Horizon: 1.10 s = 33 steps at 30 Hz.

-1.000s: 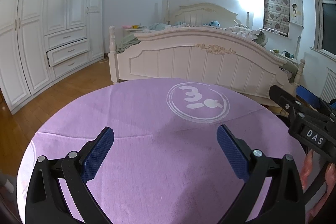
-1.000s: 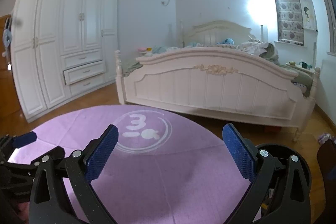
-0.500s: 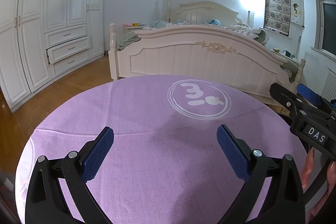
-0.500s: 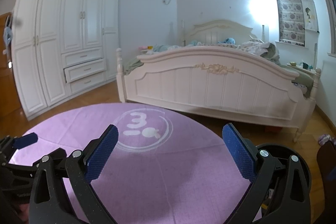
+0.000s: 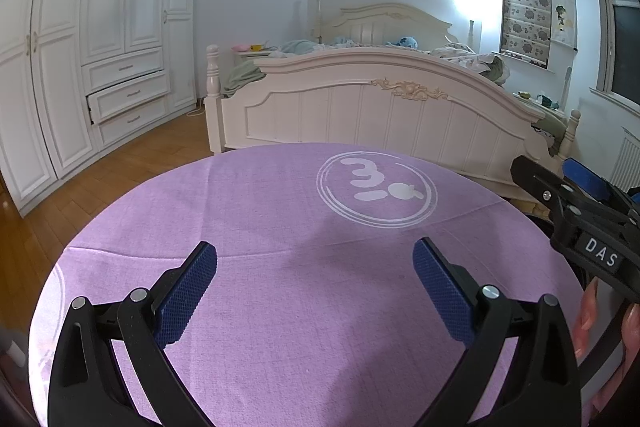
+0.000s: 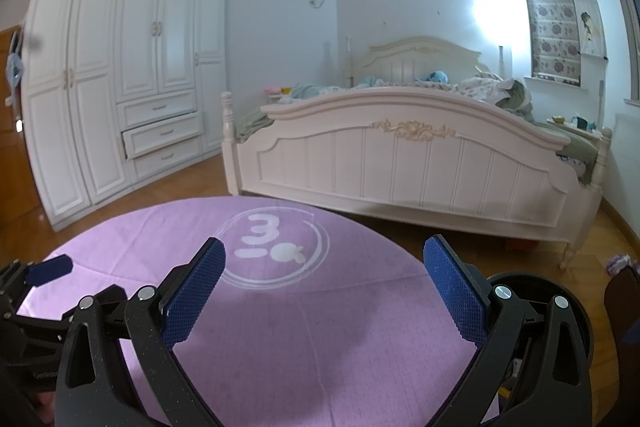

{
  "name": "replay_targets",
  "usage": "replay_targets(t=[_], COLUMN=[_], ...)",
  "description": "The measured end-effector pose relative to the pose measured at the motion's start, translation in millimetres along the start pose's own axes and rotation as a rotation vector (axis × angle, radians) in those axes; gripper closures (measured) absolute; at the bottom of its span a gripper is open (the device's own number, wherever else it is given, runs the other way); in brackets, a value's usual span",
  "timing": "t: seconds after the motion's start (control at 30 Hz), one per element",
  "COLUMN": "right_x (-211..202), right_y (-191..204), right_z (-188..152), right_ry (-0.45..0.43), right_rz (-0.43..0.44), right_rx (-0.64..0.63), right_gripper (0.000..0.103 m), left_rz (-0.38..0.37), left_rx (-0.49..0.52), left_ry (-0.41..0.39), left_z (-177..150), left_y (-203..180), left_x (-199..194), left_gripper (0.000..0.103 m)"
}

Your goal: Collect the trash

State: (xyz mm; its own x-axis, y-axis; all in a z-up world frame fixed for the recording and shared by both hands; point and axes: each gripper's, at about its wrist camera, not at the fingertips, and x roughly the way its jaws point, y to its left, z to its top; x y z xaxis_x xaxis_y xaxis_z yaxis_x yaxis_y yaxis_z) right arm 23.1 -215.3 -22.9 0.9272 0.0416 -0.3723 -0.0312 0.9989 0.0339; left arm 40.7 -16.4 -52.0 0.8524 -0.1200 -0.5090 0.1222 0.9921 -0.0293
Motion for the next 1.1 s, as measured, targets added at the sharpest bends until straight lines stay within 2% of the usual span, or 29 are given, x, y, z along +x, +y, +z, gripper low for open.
replay_targets(t=[1.1], right_x=[-0.8], right_y=[-2.8], right_z=[-0.6], right_ry=[0.001], right_rz=[-0.002], right_rx=[-0.001], right_gripper=[0.005], left_rz=[0.005], left_rx=[-0.018], left_ry=[0.007], left_z=[1.3], left_y=[2.1], left_x=[1.3], left_gripper=[0.005])
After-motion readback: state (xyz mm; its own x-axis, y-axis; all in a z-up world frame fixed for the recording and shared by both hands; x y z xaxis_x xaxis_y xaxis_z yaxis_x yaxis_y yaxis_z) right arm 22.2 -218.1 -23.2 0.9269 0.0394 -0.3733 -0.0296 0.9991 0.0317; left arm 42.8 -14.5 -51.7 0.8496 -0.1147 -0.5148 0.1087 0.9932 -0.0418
